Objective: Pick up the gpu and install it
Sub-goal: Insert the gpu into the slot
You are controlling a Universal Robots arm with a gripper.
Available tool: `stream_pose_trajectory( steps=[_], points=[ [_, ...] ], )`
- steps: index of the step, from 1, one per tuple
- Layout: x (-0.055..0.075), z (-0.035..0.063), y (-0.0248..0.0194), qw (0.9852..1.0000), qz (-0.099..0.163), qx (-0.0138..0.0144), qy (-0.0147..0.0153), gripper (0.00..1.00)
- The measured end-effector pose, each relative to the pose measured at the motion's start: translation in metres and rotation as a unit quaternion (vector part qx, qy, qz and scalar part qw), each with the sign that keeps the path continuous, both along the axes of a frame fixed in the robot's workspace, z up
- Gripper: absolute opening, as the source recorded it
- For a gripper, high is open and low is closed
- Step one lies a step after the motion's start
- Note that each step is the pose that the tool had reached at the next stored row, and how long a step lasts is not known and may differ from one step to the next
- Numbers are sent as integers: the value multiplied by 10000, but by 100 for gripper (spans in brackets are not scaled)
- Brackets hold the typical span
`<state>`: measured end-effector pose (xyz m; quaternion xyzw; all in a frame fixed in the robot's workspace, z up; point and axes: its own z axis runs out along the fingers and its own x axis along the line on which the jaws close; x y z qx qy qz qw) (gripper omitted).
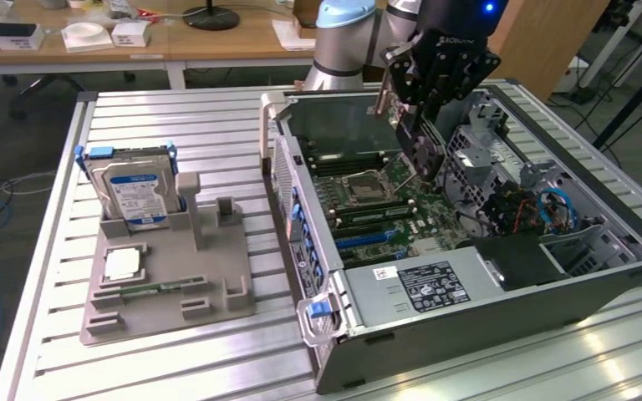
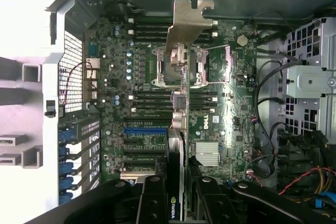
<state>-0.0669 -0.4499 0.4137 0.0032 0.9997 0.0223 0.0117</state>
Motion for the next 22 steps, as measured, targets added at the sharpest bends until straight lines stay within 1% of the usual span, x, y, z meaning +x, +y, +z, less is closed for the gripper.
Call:
stream_pose_trajectory(
  steps=[22],
  points=[
    [0,0,0,9995,331,0,0,26]
  ],
)
